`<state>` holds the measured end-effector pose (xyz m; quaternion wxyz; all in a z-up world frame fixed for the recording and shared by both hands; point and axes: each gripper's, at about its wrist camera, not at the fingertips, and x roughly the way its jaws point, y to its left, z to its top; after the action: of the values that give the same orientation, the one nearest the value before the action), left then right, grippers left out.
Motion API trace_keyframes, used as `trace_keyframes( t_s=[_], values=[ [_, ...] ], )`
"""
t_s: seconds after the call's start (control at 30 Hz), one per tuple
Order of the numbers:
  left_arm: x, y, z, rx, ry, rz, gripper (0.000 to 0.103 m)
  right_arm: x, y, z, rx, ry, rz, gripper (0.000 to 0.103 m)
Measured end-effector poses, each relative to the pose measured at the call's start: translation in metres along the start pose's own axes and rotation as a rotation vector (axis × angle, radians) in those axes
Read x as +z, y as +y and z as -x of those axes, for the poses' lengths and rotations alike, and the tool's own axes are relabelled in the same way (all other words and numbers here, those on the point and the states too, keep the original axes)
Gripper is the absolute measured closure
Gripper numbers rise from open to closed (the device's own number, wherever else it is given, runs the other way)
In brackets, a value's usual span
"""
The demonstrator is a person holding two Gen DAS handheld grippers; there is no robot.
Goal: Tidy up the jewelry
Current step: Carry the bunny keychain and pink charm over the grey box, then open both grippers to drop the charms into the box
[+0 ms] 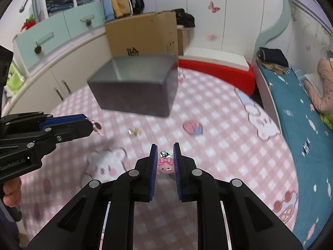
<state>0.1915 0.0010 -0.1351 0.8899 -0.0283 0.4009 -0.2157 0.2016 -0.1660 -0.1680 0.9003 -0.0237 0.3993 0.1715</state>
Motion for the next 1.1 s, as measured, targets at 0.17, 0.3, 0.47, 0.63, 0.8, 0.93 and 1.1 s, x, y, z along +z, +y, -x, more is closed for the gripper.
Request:
trace_keyframes(
  t_s=[0.17, 0.3, 0.47, 0.63, 0.8, 0.93, 1.1],
  values=[
    [0.033, 0.005, 0.019, -0.019, -0.067, -0.007, 0.091, 0.034, 0.005, 0.022, 0.019, -0.071, 0.015, 0.087],
    [0.060, 0.014, 0.027, -0.012, -0.111, 0.002, 0.091, 0.067, 0.013, 0.031, 0.029, -0.119, 0.036, 0.087],
    [0.084, 0.024, 0.027, 0.035, -0.139, 0.010, 0.091, 0.097, 0.020, 0.018, 0.056, -0.124, 0.040, 0.087],
    [0.093, 0.035, 0.005, 0.106, -0.104, 0.004, 0.091, 0.116, 0.027, -0.009, 0.085, -0.092, 0.034, 0.087],
    [0.089, 0.045, -0.030, 0.172, -0.038, -0.010, 0.091, 0.121, 0.026, -0.043, 0.100, -0.031, 0.004, 0.087],
    [0.080, 0.048, -0.047, 0.198, -0.008, -0.020, 0.090, 0.114, 0.024, -0.066, 0.096, 0.016, -0.012, 0.087],
    [0.074, 0.050, -0.059, 0.217, 0.017, -0.016, 0.090, 0.106, 0.021, -0.081, 0.094, 0.049, -0.021, 0.087]
  ],
)
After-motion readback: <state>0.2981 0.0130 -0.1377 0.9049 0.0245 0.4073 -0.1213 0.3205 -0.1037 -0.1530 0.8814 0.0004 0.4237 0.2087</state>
